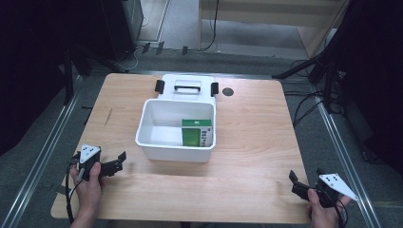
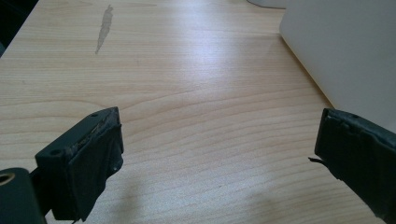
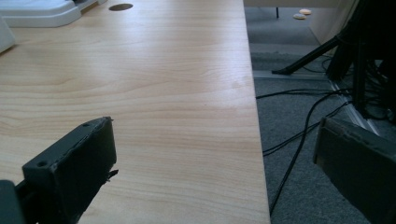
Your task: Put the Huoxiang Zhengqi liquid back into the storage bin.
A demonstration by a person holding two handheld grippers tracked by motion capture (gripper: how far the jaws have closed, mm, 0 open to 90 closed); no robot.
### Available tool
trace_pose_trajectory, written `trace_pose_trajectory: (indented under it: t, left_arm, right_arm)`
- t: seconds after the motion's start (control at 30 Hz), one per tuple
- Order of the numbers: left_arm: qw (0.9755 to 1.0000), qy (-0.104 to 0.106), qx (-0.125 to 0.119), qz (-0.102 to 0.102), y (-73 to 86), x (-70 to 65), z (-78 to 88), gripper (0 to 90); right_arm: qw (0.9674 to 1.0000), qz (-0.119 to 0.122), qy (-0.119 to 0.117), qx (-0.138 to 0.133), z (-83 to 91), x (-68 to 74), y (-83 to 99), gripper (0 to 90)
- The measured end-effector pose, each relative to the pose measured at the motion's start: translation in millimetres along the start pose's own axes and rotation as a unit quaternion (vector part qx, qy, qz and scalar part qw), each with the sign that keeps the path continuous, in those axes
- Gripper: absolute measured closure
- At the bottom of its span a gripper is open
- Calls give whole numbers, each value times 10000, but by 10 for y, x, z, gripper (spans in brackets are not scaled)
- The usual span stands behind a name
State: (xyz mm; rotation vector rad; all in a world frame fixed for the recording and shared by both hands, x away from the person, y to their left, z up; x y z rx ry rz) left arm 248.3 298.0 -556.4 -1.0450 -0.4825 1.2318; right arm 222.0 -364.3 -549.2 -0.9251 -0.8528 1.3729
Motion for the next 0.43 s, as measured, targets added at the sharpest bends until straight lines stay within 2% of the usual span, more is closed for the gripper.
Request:
trace_pose_trajectory:
  t: [0.43]
  left_arm:
    - [10000, 0, 42, -32, -1, -3, -4, 21]
  right_arm:
    - [9998, 164, -104, 56, -12, 22, -2, 0]
Point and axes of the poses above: each handheld gripper's, and its own axes: z roughly backward along the jaws, y roughly out of its underside, x roughly to its left, the point moved 1 cm from there along -z, roughly forward along the jaws, and after that the axes turned 12 degrees about y, right-handed, at the moved point
